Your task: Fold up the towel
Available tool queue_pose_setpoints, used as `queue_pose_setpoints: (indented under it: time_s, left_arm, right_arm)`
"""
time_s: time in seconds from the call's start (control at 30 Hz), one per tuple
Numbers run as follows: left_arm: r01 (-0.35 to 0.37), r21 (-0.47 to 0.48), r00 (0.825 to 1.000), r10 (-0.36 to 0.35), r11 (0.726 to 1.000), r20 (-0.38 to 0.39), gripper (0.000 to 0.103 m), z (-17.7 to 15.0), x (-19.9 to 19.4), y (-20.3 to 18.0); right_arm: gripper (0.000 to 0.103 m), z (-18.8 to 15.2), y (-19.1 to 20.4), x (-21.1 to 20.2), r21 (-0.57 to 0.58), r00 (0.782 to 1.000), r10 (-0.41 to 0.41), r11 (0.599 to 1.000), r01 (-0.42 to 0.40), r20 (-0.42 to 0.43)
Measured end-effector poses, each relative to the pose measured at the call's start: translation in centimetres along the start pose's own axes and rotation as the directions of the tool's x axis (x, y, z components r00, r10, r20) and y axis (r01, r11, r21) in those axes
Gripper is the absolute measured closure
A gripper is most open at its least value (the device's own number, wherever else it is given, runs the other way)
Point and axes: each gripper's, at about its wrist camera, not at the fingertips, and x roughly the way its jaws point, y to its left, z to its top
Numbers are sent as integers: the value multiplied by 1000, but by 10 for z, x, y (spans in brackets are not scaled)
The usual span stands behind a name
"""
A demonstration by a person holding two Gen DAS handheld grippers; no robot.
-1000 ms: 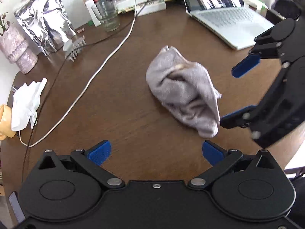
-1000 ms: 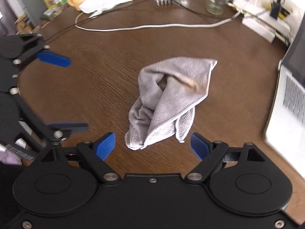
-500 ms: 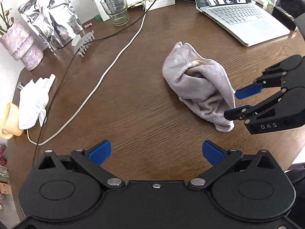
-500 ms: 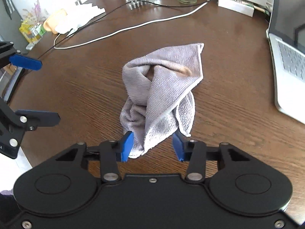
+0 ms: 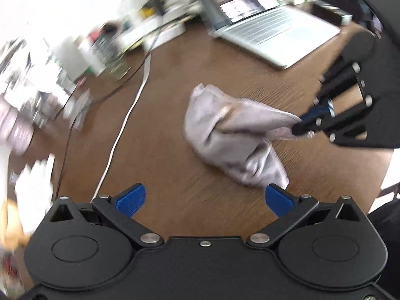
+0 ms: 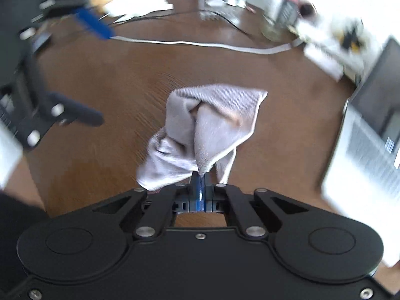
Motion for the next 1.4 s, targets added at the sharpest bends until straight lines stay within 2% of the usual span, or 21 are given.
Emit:
queue_pose_setpoints:
  time_s: [0.13,0.17,0.23,0.3,0.33,0.4,0.43,0.53,0.57,0.6,0.63,0.7,0.77,0.83,0.9,1.0,1.07,1.13,1.23,1.3,1.4]
  left_arm:
    - [119,213,984,-144,970,105,0,28,-5,-15]
    - [143,270,976,-182,952,124,0,33,-6,-19]
    - [198,417,951,-277,887,137,0,43,-7,-28]
    - [238,611,920,-377,755,109,0,54,-5,-39]
    - [243,662,909,-404,709,99,0,57,-5,-42]
    - [255,762,870,-485,595,87,0,71,-3,-47]
    - [264,781,856,-511,566,80,0,76,-2,-48]
    - [381,833,757,-653,401,-31,0,106,6,-50]
    - [409,839,733,-677,358,-69,0,111,9,-51]
    - [446,846,703,-700,292,-128,0,117,12,-55]
    - [465,850,684,-710,247,-168,0,121,15,-58]
    - [480,870,646,-717,114,-262,0,126,22,-69]
    - [484,875,627,-696,-2,-349,1,125,29,-79]
    - [490,868,623,-661,-87,-418,6,120,35,-87]
    - [491,847,623,-598,-203,-504,9,112,44,-94]
    - [479,827,609,-568,-294,-554,15,108,52,-100]
    - [465,822,595,-571,-329,-566,20,108,54,-102]
    - [447,815,580,-575,-368,-577,44,106,54,-104]
    - [413,816,590,-564,-404,-577,82,102,57,-105]
    - [420,798,597,-531,-432,-602,95,93,62,-103]
    - [428,786,618,-490,-447,-615,95,83,67,-96]
  right_arm:
    - [102,-2,-9,-31,-243,999,-19,970,10,-35]
    - [102,-2,-10,-36,-290,999,-21,957,8,-42]
    - [102,-5,-12,-51,-425,998,-28,905,1,-56]
    - [102,-9,-14,-60,-498,997,-25,867,-12,-68]
    - [102,-10,-14,-64,-529,997,-24,849,-19,-74]
    - [102,-13,-13,-71,-575,996,-9,817,-42,-85]
    - [102,-15,-12,-74,-589,996,2,806,-57,-93]
    - [102,-19,-6,-83,-620,994,51,778,-103,-101]
    - [102,-20,-5,-85,-626,993,65,772,-113,-100]
    - [102,-21,-3,-88,-633,991,86,764,-129,-98]
    - [102,-21,-2,-91,-636,990,101,759,-140,-98]
    - [101,-21,-2,-95,-636,988,126,756,-154,-90]
    - [101,-21,-2,-99,-633,986,144,756,-165,-85]
    - [101,-20,-1,-102,-633,985,152,755,-168,-80]
    - [102,-21,-1,-104,-638,986,154,753,-164,-71]
    - [102,-20,2,-107,-651,986,155,743,-155,-58]
    - [102,-18,3,-106,-646,986,159,747,-156,-54]
    - [102,-17,4,-107,-634,985,162,756,-159,-54]
    - [102,-17,7,-109,-612,988,147,776,-151,-57]
    - [102,-18,5,-111,-584,990,130,799,-140,-59]
    - [102,-22,7,-112,-561,991,116,818,-130,-62]
